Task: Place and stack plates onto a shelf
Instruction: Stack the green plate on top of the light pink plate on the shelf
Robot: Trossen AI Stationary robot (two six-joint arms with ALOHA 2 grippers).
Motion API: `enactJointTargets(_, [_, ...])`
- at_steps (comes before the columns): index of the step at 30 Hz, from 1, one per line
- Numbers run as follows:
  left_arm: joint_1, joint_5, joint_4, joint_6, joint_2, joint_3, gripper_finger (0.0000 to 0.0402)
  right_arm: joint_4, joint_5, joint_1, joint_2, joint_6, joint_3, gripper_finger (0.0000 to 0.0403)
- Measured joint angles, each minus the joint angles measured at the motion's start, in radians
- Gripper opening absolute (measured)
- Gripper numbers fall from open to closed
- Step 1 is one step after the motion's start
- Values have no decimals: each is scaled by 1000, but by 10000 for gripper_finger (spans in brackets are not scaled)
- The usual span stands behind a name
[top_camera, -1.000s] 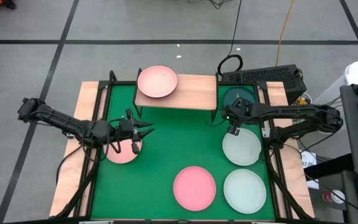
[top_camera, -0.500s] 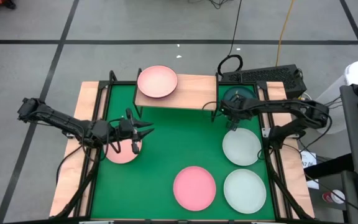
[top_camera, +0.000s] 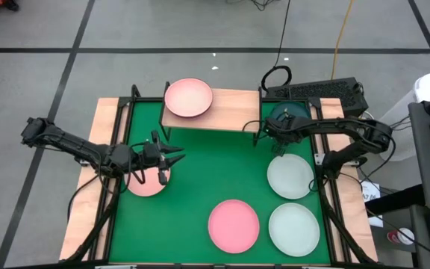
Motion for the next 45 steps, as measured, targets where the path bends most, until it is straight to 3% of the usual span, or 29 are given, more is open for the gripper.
enactJointTargets(5, [0,0,0,-2,0,0,108,-71,15,2,-84,64,-1,3])
enactJointTargets(12, [0,0,0,0,0,0,108,-83,22,6,-331,122,-2,2])
enactJointTargets(17, [0,-4,0,36,-11,0,108,19,2,50,-489,89,52,1])
enactJointTargets(22, [24,-144,40,87,-68,3,108,225,-14,126,-523,-55,162,1])
enactJointTargets(25, [61,-154,48,136,-117,3,108,359,-102,163,-470,-154,232,1])
enactJointTargets(33, [194,-119,24,160,-204,3,108,438,-138,215,-127,-383,485,0])
enactJointTargets(41, [337,-10,-335,59,-234,186,78,440,-215,212,219,-566,822,0])
enactJointTargets(45, [364,-6,-371,64,-241,258,76,442,-236,211,345,-636,955,0])
